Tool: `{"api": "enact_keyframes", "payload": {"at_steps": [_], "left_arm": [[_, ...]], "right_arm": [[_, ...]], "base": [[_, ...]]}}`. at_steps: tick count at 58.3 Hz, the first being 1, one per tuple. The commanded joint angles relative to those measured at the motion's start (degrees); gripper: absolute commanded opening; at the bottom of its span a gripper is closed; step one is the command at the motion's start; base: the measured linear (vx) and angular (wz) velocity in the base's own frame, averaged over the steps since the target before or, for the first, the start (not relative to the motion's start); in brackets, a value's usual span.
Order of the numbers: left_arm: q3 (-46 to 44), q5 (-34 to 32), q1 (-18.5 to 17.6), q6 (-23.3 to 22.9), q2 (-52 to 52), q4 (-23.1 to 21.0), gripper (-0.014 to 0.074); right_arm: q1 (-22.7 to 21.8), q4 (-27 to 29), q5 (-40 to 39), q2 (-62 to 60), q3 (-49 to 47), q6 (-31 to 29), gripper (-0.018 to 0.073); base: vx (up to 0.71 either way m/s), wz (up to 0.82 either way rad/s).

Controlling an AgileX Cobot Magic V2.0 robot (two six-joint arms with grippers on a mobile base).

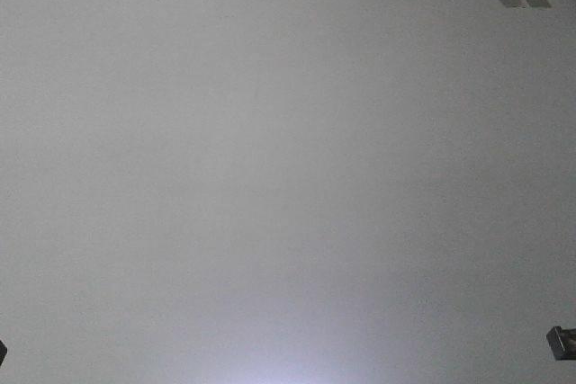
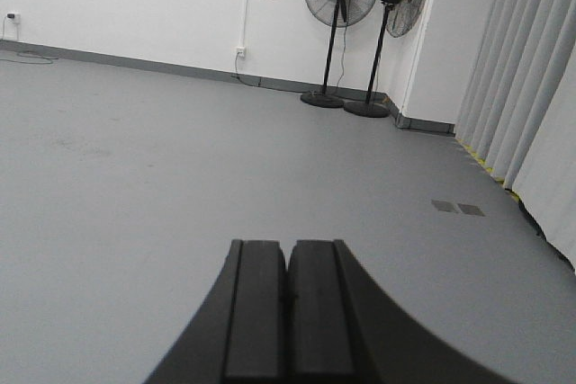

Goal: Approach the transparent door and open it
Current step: 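Turn the base toward the glass sliding door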

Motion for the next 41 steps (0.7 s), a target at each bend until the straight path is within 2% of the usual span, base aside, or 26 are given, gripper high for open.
{"api": "enact_keyframes", "payload": {"at_steps": [1,22,41], "left_arm": [[1.7,-4.4,0.0,-0.5,-0.7,-0.6,-0.0006],[1.7,-4.4,0.0,-0.5,-0.7,-0.6,-0.0006],[1.7,-4.4,0.0,-0.5,-0.7,-0.6,-0.0006]], "right_arm": [[-0.4,-0.1,-4.3,-0.8,0.8,-0.1,-0.0008],[-0.4,-0.1,-4.3,-0.8,0.8,-0.1,-0.0008],[-0.4,-0.1,-4.3,-0.8,0.8,-0.1,-0.0008]], "base": [[0.02,-0.03],[0.06,-0.02],[0.2,-0.13]]}}
